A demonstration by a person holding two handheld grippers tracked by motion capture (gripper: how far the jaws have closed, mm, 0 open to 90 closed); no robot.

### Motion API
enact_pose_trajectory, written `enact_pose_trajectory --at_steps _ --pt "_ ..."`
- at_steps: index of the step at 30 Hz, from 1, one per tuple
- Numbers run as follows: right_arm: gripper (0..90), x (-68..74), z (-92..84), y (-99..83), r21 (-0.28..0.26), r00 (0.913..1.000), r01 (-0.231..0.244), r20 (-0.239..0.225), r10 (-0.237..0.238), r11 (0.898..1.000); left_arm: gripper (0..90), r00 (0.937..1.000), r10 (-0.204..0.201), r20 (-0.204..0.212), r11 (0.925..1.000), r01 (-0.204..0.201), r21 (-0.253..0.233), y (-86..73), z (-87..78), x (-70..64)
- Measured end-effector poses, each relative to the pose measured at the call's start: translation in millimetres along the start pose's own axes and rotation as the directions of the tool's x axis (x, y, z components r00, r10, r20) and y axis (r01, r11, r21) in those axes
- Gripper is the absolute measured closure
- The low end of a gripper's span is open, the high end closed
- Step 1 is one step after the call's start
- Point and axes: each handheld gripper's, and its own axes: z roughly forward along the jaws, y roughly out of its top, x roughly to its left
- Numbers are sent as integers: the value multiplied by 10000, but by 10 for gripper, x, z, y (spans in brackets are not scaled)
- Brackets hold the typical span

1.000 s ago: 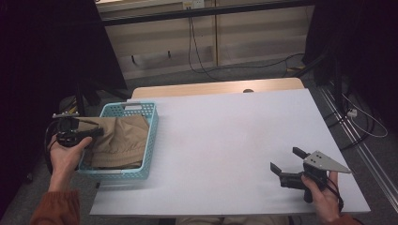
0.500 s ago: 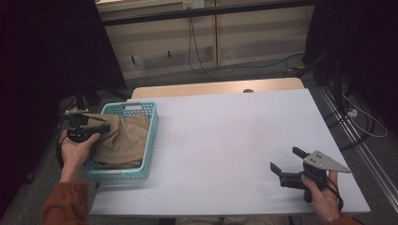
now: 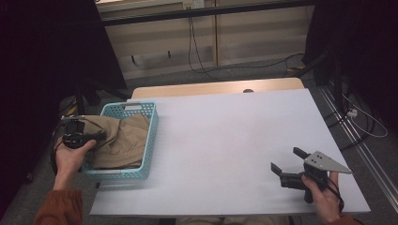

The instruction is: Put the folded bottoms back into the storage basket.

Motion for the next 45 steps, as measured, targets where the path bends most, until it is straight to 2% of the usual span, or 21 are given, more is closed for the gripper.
enact_pose_trajectory --at_steps 4,8,10,12,17,18,20,21,22,25,26,28,30,31,32,33,36,37,38,42,45 --pt "13 -2 -3 0 1 10000 -15 5 15 10000 877 9999 108 -116 9997 -105 231 -46 -23 -11" --pt "13 -10 -7 -4 21 10000 6 3 -6 10000 877 9995 -265 -196 9994 268 196 -118 -29 13" --pt "13 -4 -9 -3 2 10000 4 -18 -4 10000 876 9997 -230 -111 9971 237 727 -151 -8 44" --pt "13 -4 -9 -3 5 10000 14 -21 -14 10000 876 9997 -174 -165 9975 185 681 -164 1 44" --pt "13 -3 -2 -1 -1 10000 -20 5 20 10000 793 9993 -285 -222 9994 290 194 -178 -41 9" --pt "13 -3 -2 -1 -1 10000 -20 5 20 10000 793 9997 -83 -249 9998 87 166 -173 -78 -5" --pt "13 -8 1 -1 -4 10000 -24 31 24 10000 662 9998 -80 -191 9979 67 -646 -155 -217 -117" --pt "13 -8 1 -1 -4 10000 -24 31 24 10000 657 9998 -80 -191 9979 67 -646 -155 -217 -117" --pt "13 -6 0 0 -7 10000 -25 17 25 10000 625 9995 90 -307 9931 -125 -1163 -134 -331 -191" --pt "13 -2 -2 0 -3 10000 -21 -3 21 10000 508 9985 265 -477 9878 -334 -1519 -99 -422 -285" --pt "13 -5 1 -1 -4 10000 8 -5 -8 10000 489 9972 666 -329 9856 -709 -1534 -67 -429 -375" --pt "13 -2 2 1 3 10000 -45 -3 45 10000 451 9962 855 -137 9845 -865 -1524 -51 -405 -436" --pt "13 0 8 3 -11 10000 -11 -28 11 10000 448 9892 1465 59 9810 -1445 -1292 -11 -260 -641" --pt "13 0 8 3 -11 10000 -11 -28 11 10000 447 9892 1465 59 9810 -1445 -1292 -11 -260 -641" --pt "13 -2 9 3 1 10000 7 -33 -7 10000 448 9843 1744 281 9802 -1709 -996 11 -104 -746" --pt "13 -2 9 3 1 10000 7 -33 -7 10000 450 9843 1744 281 9802 -1709 -996 11 -104 -746" --pt "13 -2 4 3 -2 10000 -39 -52 39 10000 460 9784 2025 426 9791 -2013 -298 70 216 -877" --pt "13 -2 4 3 -2 10000 -39 -52 39 10000 471 9784 2025 426 9791 -2013 -298 70 216 -877" --pt "13 -5 1 1 -12 10000 -30 -55 30 10000 472 9759 2147 397 9767 -2144 -140 110 343 -901" --pt "13 -8 0 1 -27 10000 -15 -52 15 10000 411 9825 1826 365 9832 -1827 3 185 552 -877" --pt "13 -7 -1 2 -24 10000 -8 -57 8 10000 406 9809 1939 142 9807 -1942 238 196 650 -860"
